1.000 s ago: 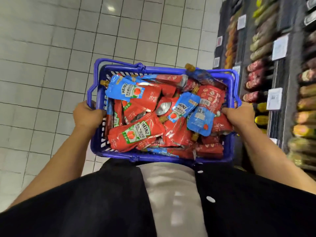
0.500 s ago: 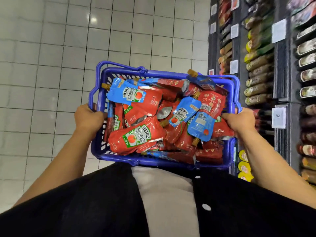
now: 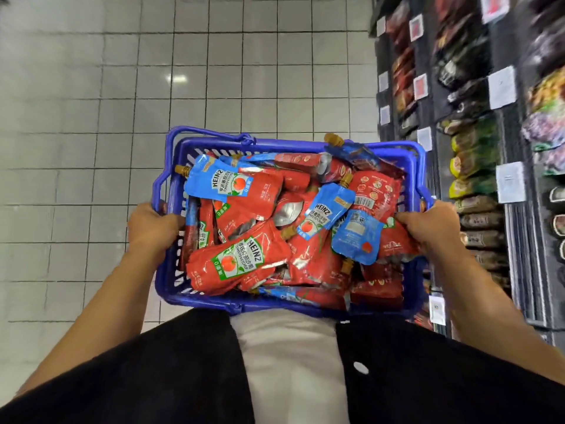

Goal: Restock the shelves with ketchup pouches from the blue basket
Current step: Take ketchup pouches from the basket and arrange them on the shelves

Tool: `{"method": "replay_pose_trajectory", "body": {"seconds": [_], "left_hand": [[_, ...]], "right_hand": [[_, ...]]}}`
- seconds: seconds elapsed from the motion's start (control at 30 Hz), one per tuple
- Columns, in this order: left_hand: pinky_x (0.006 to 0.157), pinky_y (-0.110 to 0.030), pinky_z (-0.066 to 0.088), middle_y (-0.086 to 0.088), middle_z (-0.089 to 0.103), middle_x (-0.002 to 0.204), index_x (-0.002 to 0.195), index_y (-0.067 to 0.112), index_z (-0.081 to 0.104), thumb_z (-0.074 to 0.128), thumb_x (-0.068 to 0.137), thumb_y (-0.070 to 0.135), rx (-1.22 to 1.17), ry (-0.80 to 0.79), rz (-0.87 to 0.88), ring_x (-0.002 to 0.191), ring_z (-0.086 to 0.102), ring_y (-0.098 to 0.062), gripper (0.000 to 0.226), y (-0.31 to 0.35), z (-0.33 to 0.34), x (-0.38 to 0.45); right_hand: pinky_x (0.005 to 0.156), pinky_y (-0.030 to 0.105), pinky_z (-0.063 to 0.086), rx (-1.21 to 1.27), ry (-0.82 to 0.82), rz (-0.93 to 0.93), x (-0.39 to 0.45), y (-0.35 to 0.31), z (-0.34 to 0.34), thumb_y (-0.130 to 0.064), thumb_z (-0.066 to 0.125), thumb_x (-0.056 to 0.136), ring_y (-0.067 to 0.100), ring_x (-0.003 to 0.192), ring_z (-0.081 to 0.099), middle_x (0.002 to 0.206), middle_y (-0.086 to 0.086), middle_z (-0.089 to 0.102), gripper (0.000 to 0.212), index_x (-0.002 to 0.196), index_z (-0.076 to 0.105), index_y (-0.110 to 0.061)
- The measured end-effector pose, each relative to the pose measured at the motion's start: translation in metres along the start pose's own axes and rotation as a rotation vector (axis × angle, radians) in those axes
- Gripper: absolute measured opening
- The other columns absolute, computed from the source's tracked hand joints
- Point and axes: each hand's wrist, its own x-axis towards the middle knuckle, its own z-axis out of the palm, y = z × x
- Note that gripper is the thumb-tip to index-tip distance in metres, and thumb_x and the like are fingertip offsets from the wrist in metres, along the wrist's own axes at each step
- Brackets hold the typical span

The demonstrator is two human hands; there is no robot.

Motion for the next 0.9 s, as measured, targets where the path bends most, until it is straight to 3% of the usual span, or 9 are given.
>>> {"method": "replay_pose_trajectory", "body": {"seconds": [0.1,0.17,0.27,0.37,0.47,0.53,0.6,0.77,0.9], "left_hand": [[0.057,-0.046,0.059,-0.015,0.070,0.073,0.077,0.012,0.069,0.077,0.053,0.016,-0.013,-0.024,-0.010,0.059,0.063,-0.027,0.025,0.052,0.009,0.034],[0.058,-0.047,0.059,-0.017,0.071,0.075,0.076,0.012,0.069,0.077,0.055,0.014,-0.043,-0.019,-0.004,0.060,0.064,-0.028,0.023,0.088,0.015,0.052],[0.053,-0.039,0.055,-0.012,0.068,0.068,0.073,0.012,0.067,0.077,0.059,0.010,-0.065,-0.012,0.035,0.059,0.063,-0.027,0.017,0.140,0.026,0.083],[0.053,-0.036,0.054,-0.010,0.067,0.068,0.075,0.011,0.066,0.079,0.062,0.011,-0.053,-0.032,0.061,0.058,0.062,-0.027,0.018,0.191,0.043,0.125],[0.056,-0.037,0.055,-0.010,0.067,0.070,0.077,0.012,0.066,0.079,0.065,0.007,-0.019,-0.063,0.090,0.059,0.062,-0.028,0.019,0.245,0.070,0.175],[0.055,-0.032,0.051,-0.007,0.065,0.067,0.073,0.014,0.061,0.077,0.065,0.005,0.014,-0.073,0.121,0.057,0.060,-0.026,0.020,0.287,0.089,0.212],[0.053,-0.032,0.048,-0.007,0.063,0.062,0.068,0.012,0.061,0.076,0.062,0.010,0.104,-0.105,0.184,0.055,0.058,-0.027,0.017,0.334,0.106,0.249],[0.055,-0.030,0.045,-0.006,0.061,0.059,0.065,0.012,0.063,0.078,0.061,0.013,0.184,-0.217,0.287,0.054,0.057,-0.024,0.016,0.460,0.147,0.316],[0.061,-0.035,0.050,-0.009,0.063,0.066,0.074,0.009,0.065,0.078,0.058,0.023,0.245,-0.303,0.370,0.058,0.057,-0.024,0.026,0.551,0.183,0.350]], "right_hand": [[0.051,0.030,0.049,0.062,-0.002,-0.020,0.043,-0.049,-0.011,-0.026,0.084,0.064,0.020,0.055,0.062,0.062,0.004,0.065,0.024,0.075,0.071,-0.008],[0.054,0.032,0.048,0.058,0.023,-0.011,0.073,-0.084,-0.022,-0.029,0.085,0.063,0.026,0.062,0.065,0.065,0.005,0.067,0.027,0.075,0.070,-0.009],[0.057,0.033,0.049,0.048,0.046,-0.028,0.113,-0.134,-0.035,-0.031,0.086,0.062,0.028,0.066,0.065,0.070,0.009,0.068,0.028,0.072,0.069,-0.011],[0.052,0.030,0.044,0.041,0.085,-0.036,0.151,-0.175,-0.044,-0.027,0.088,0.064,0.025,0.059,0.062,0.062,0.005,0.063,0.029,0.061,0.062,-0.014],[0.066,0.041,0.053,0.031,0.111,0.018,0.190,-0.206,-0.044,-0.025,0.089,0.065,0.036,0.076,0.068,0.074,0.014,0.068,0.028,0.069,0.065,-0.011],[0.061,0.037,0.047,0.036,0.129,0.025,0.213,-0.225,-0.041,-0.025,0.087,0.067,0.034,0.070,0.065,0.063,0.007,0.063,0.031,0.061,0.059,-0.013],[0.062,0.037,0.045,0.024,0.134,0.086,0.237,-0.242,-0.041,-0.025,0.084,0.071,0.034,0.070,0.065,0.062,0.009,0.061,0.030,0.059,0.059,-0.014],[0.067,0.038,0.049,0.083,0.190,0.286,0.294,-0.278,-0.043,-0.028,0.085,0.071,0.037,0.081,0.069,0.077,0.020,0.067,0.026,0.079,0.071,-0.008],[0.059,0.032,0.039,0.207,0.244,0.388,0.330,-0.294,-0.041,-0.026,0.082,0.071,0.029,0.065,0.063,0.059,0.007,0.058,0.027,0.063,0.061,-0.012]]}}
